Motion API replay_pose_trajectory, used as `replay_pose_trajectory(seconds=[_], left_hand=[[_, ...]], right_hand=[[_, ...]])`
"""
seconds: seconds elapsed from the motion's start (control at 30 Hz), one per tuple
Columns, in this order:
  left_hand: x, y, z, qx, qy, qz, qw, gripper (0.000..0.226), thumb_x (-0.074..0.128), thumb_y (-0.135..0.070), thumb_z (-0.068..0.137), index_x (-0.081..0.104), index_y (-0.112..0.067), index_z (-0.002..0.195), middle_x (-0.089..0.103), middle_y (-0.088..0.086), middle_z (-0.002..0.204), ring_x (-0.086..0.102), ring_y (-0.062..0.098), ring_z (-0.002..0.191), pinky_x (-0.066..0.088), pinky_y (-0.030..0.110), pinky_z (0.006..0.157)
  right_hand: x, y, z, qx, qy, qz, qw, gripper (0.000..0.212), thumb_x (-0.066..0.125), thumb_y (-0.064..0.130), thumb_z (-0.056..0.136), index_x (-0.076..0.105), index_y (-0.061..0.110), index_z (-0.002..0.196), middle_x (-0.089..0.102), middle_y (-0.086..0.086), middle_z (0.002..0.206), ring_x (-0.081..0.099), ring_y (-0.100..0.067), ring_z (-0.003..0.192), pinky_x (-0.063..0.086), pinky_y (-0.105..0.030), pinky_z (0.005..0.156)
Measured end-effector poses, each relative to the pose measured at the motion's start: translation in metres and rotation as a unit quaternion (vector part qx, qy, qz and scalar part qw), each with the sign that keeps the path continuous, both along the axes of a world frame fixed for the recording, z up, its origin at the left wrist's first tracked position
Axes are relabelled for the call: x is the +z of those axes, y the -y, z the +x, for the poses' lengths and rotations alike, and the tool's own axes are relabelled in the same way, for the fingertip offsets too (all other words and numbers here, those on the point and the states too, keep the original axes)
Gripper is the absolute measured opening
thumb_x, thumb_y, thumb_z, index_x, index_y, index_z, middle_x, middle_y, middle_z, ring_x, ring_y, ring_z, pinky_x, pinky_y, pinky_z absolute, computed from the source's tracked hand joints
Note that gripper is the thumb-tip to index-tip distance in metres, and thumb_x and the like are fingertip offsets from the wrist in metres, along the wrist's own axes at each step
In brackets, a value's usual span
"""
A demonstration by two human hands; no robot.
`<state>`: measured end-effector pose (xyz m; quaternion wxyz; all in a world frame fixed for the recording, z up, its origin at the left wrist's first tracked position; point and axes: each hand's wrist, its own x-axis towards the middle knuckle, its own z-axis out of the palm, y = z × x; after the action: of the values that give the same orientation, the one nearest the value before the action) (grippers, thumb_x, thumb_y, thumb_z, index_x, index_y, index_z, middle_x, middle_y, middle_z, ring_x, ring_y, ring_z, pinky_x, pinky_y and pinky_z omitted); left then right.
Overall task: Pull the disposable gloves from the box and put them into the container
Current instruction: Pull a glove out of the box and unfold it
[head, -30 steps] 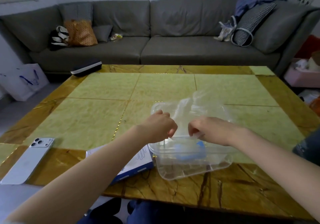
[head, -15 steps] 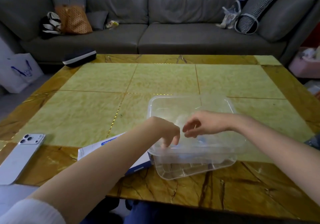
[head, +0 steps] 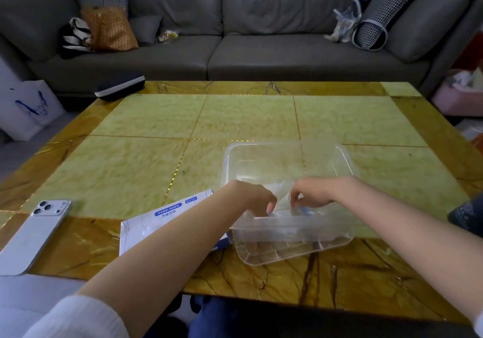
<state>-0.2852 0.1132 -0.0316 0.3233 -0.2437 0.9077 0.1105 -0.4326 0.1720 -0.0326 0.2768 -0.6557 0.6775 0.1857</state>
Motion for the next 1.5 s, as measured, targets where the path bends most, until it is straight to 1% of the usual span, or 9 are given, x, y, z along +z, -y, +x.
replay_pose_trajectory(seconds=[0.17, 0.3, 0.37, 0.47, 0.57, 0.7, 0.77, 0.93, 1.5], left_hand=[[0.042, -0.009, 0.028, 0.016, -0.2, -0.134, 0.97, 0.031, 0.046, -0.019, 0.098, 0.052, -0.02, 0.129, 0.052, 0.001, 0.13, 0.054, 0.022, 0.113, 0.041, 0.032, 0.093], [0.074, -0.008, 0.09, 0.059, -0.448, -0.291, 0.843, 0.026, 0.053, -0.003, 0.088, 0.064, -0.014, 0.108, 0.065, 0.003, 0.109, 0.061, 0.024, 0.1, 0.037, 0.045, 0.101], [0.074, -0.009, 0.127, 0.14, -0.429, -0.345, 0.823, 0.024, 0.053, -0.005, 0.088, 0.063, -0.015, 0.108, 0.066, 0.0, 0.106, 0.06, 0.023, 0.103, 0.029, 0.05, 0.107], [0.054, -0.014, 0.172, 0.234, -0.339, -0.311, 0.857, 0.029, 0.045, -0.016, 0.094, 0.054, -0.021, 0.12, 0.058, -0.004, 0.121, 0.05, 0.018, 0.116, 0.023, 0.046, 0.111], [0.027, -0.021, 0.205, 0.281, -0.28, -0.236, 0.887, 0.033, 0.044, -0.025, 0.095, 0.046, -0.025, 0.129, 0.049, -0.005, 0.13, 0.046, 0.017, 0.12, 0.03, 0.039, 0.105], [-0.005, -0.033, 0.228, 0.323, -0.24, -0.129, 0.906, 0.046, 0.054, -0.038, 0.091, 0.042, -0.023, 0.133, 0.044, 0.0, 0.133, 0.043, 0.021, 0.123, 0.038, 0.034, 0.1], [-0.014, -0.038, 0.231, 0.334, -0.251, -0.095, 0.904, 0.057, 0.06, -0.04, 0.087, 0.04, -0.02, 0.136, 0.041, 0.002, 0.135, 0.039, 0.021, 0.124, 0.039, 0.034, 0.101], [-0.019, -0.041, 0.229, 0.347, -0.282, -0.096, 0.889, 0.063, 0.069, -0.037, 0.081, 0.042, -0.019, 0.135, 0.041, 0.002, 0.133, 0.035, 0.02, 0.123, 0.04, 0.033, 0.1], [-0.011, -0.037, 0.224, 0.353, -0.256, -0.091, 0.895, 0.064, 0.066, -0.033, 0.084, 0.038, -0.014, 0.138, 0.039, 0.006, 0.134, 0.031, 0.025, 0.126, 0.039, 0.036, 0.101]], right_hand=[[0.036, -0.019, 0.014, -0.023, 0.025, -0.194, 0.98, 0.028, 0.042, 0.021, 0.1, 0.059, 0.022, 0.122, 0.061, 0.006, 0.124, 0.057, -0.016, 0.11, 0.045, -0.029, 0.09], [0.054, -0.032, 0.045, 0.027, 0.102, -0.47, 0.877, 0.023, 0.049, 0.007, 0.095, 0.065, 0.015, 0.109, 0.066, 0.003, 0.108, 0.061, -0.014, 0.1, 0.051, -0.03, 0.081], [0.056, -0.032, 0.072, 0.077, 0.139, -0.546, 0.822, 0.021, 0.057, -0.004, 0.087, 0.068, 0.009, 0.1, 0.069, 0.0, 0.098, 0.065, -0.015, 0.091, 0.057, -0.03, 0.075], [0.053, -0.026, 0.119, 0.138, 0.161, -0.566, 0.797, 0.022, 0.063, -0.008, 0.08, 0.067, 0.008, 0.094, 0.068, -0.001, 0.088, 0.065, -0.015, 0.083, 0.056, -0.024, 0.066], [0.038, -0.019, 0.164, 0.204, 0.161, -0.534, 0.805, 0.02, 0.066, -0.002, 0.078, 0.066, 0.01, 0.094, 0.065, -0.001, 0.088, 0.064, -0.018, 0.081, 0.055, -0.028, 0.058], [0.016, -0.012, 0.206, 0.247, 0.049, -0.346, 0.904, 0.039, 0.059, 0.038, 0.089, 0.056, 0.014, 0.119, 0.054, -0.002, 0.12, 0.048, -0.019, 0.115, 0.045, -0.035, 0.084], [0.011, -0.009, 0.215, 0.26, -0.025, -0.285, 0.922, 0.046, 0.062, 0.041, 0.086, 0.052, 0.014, 0.121, 0.051, -0.003, 0.121, 0.047, -0.02, 0.114, 0.041, -0.033, 0.081], [0.007, -0.002, 0.219, 0.217, -0.004, -0.31, 0.926, 0.015, 0.051, 0.017, 0.095, 0.06, 0.016, 0.106, 0.062, -0.002, 0.11, 0.058, -0.021, 0.102, 0.044, -0.031, 0.078], [0.063, 0.004, 0.196, 0.054, 0.089, -0.39, 0.915, 0.021, 0.051, 0.013, 0.096, 0.067, 0.006, 0.107, 0.071, -0.006, 0.106, 0.066, -0.017, 0.097, 0.052, -0.027, 0.086]])
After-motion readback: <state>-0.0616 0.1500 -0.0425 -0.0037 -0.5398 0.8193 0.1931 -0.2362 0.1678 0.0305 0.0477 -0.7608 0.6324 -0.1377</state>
